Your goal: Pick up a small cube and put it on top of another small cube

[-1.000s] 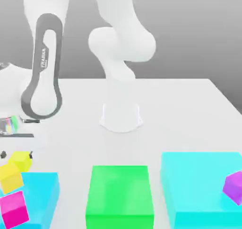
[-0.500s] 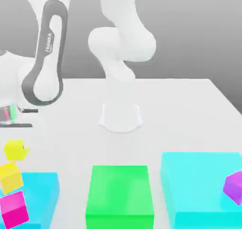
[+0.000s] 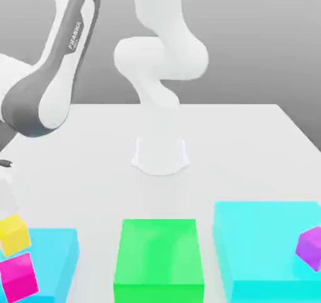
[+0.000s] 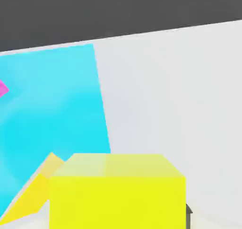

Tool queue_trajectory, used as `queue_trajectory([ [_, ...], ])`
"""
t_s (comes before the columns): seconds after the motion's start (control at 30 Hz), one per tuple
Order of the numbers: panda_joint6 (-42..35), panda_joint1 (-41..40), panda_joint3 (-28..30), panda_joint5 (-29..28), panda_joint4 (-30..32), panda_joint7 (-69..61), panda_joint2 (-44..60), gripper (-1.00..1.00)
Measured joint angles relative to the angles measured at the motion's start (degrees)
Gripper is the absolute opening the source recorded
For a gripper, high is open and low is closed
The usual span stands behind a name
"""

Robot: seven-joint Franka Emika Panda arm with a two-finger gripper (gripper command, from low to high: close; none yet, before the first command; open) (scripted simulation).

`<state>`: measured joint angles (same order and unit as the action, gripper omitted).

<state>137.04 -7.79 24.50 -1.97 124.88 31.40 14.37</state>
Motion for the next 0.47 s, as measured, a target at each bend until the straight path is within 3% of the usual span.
queue_trajectory([
  [0.23, -3.9, 4.7, -1.8, 6.5, -2.9, 19.5, -2.0, -1.00],
  [0.33, 0.5, 4.8, -3.0, 10.7, -1.9, 20.6, 1.6, -1.00],
  [0.37, 2.5, 4.4, -3.5, 11.9, -1.5, 20.1, 3.3, 1.00],
  [0.47, 2.5, 4.4, -3.5, 11.9, -1.5, 20.1, 3.3, 1.00],
])
